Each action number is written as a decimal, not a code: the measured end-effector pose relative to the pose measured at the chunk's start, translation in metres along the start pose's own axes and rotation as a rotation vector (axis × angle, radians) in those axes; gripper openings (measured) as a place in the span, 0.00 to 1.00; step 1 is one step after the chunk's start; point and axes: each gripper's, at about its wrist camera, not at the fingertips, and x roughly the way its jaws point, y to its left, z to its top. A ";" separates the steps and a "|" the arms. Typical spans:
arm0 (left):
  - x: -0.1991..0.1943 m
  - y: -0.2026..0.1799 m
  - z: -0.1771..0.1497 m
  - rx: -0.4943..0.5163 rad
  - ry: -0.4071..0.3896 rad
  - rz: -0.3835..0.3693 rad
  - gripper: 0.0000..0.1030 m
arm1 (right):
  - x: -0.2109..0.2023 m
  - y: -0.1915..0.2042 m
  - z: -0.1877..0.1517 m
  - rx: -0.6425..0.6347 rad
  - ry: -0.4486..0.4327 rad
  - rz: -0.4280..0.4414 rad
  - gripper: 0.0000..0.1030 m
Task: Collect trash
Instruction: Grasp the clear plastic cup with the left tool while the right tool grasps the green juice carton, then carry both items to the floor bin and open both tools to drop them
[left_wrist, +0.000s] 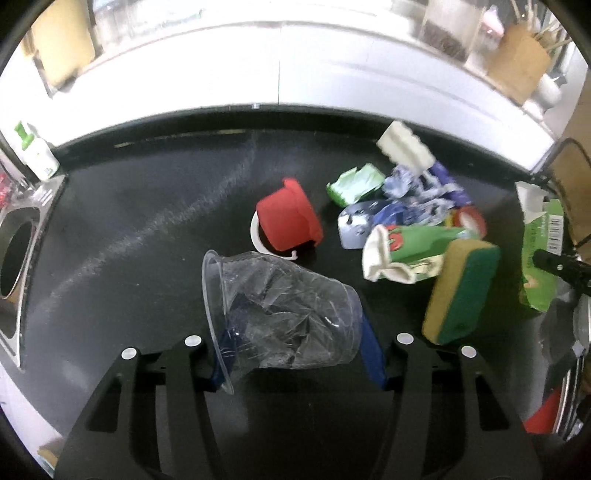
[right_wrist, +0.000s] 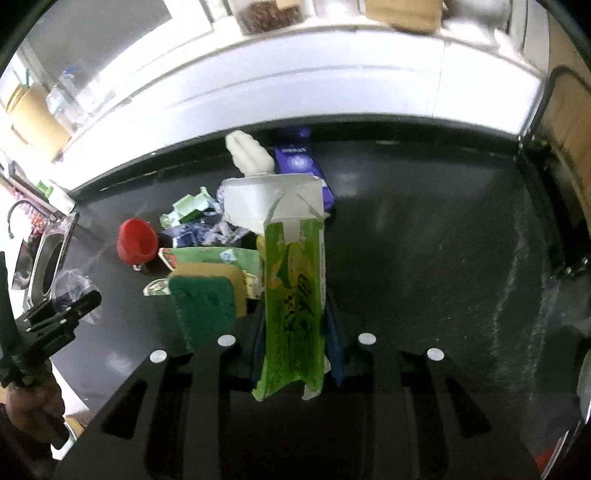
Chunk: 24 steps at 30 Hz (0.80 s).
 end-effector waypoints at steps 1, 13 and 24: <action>-0.006 -0.001 0.001 0.000 -0.006 0.000 0.53 | -0.004 0.001 -0.001 -0.006 -0.005 0.000 0.27; -0.064 0.006 -0.014 -0.064 -0.063 0.028 0.53 | -0.043 0.036 -0.012 -0.103 -0.046 0.042 0.27; -0.149 0.097 -0.083 -0.280 -0.154 0.185 0.53 | -0.052 0.187 -0.021 -0.393 -0.019 0.226 0.27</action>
